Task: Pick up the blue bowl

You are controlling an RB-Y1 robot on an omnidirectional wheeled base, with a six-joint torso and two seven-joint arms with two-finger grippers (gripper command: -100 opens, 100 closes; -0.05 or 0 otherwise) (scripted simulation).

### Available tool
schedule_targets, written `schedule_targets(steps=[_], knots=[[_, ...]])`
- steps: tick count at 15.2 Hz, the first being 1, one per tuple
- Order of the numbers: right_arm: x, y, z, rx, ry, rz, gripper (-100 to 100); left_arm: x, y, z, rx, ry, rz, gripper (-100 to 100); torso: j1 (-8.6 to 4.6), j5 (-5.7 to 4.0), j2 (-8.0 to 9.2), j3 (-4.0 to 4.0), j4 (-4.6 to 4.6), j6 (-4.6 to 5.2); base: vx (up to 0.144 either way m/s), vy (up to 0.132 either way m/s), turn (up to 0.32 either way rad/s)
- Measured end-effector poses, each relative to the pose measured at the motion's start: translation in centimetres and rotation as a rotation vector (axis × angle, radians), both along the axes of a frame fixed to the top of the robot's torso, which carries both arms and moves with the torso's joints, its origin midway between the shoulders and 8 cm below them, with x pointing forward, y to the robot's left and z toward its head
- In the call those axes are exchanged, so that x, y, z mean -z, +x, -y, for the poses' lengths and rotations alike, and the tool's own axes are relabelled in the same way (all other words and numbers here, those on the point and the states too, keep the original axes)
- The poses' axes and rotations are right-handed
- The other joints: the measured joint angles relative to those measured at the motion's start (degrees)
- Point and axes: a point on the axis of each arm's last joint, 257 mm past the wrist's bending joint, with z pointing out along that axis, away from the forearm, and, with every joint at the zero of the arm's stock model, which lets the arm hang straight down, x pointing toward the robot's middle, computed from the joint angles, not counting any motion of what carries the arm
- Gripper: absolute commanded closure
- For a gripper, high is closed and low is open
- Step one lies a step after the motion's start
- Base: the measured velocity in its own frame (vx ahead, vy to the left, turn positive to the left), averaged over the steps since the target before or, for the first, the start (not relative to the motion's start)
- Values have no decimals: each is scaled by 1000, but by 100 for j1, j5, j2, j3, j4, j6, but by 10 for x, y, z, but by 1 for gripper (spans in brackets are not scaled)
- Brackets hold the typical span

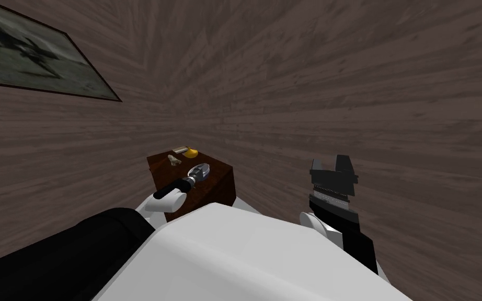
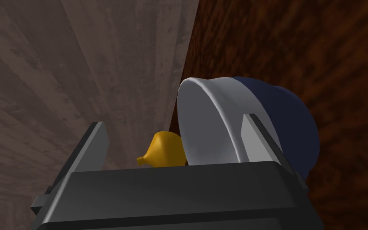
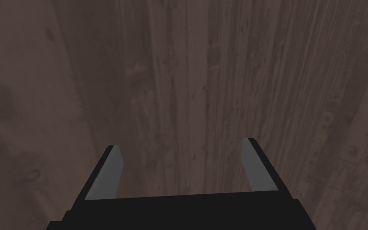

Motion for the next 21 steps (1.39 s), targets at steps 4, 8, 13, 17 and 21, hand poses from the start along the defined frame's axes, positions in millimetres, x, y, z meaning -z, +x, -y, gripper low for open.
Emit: schedule_targets(steps=[4, 8, 13, 17, 21], knots=[[0, 0, 0, 0, 0, 0, 0, 8, -10, -9, -25, -37, -56, -100, -2, 0, -1, 0, 0, 1, 7, 13, -75], [0, 0, 0, 0, 0, 0, 0, 17, -20, -16, -52, -74, -112, -100, -1, 0, -1, -1, 0, 0, 9, 15, -73], [0, 0, 0, 0, 0, 0, 0, 24, -34, -24, -83, -117, -178, -100, -1, 0, -2, -1, 0, -1, 9, 15, -56], [0, 0, 0, 0, 0, 0, 0, 32, -45, -30, -111, -154, -234, -100, 1, 1, -2, -1, 0, -1, 9, 19, -74], [0, 0, 0, 0, 0, 0, 0, 39, -58, -35, -138, -188, -288, -100, 0, 1, -3, -2, -1, -2, 11, 19, -69]])
